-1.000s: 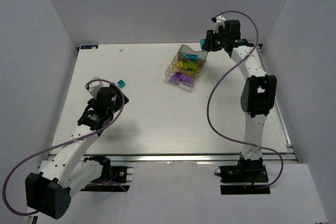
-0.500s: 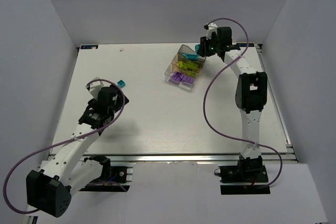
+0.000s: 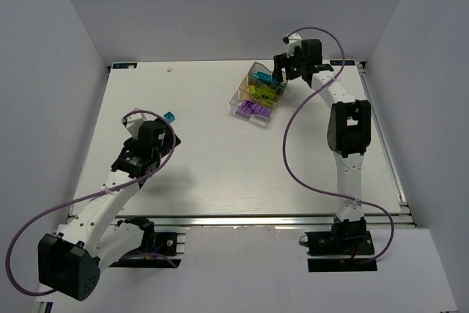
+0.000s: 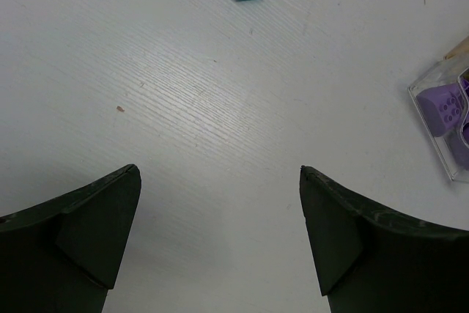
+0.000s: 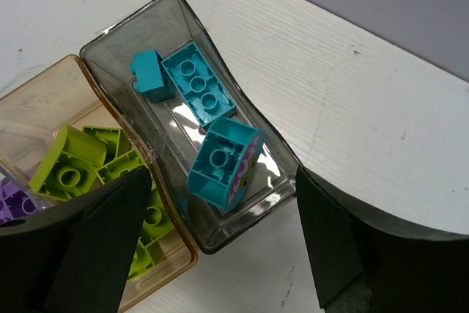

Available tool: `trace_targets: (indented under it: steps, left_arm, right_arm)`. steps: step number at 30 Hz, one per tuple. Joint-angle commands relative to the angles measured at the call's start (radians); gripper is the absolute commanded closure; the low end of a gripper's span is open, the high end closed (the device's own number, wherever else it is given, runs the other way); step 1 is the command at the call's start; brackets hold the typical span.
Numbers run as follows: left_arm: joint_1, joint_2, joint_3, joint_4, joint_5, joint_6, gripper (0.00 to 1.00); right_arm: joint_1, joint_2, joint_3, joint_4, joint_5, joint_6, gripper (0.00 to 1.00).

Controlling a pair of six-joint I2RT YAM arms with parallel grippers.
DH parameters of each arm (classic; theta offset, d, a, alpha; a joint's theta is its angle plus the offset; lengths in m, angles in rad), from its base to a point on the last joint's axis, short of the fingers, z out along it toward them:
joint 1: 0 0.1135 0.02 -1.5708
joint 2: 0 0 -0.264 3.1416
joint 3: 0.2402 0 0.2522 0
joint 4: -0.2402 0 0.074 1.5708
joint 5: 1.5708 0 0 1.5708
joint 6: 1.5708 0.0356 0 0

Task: Sort the legos into containers by color

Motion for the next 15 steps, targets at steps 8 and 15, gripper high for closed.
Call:
trace_targets:
  steps: [8,15]
  left_arm:
    - [0.006,0.046,0.063,0.007,0.030,0.015,0.02]
    - [0.078,0.129,0.101,0.042,0.133,0.056,0.02]
  right_arm:
    - [-0.034,-0.381,-0.319,0.217,-0.317,-0.186,0.11]
    - [-0.040,-0.529,-0.483,0.162,-0.621,-0.141,0.26]
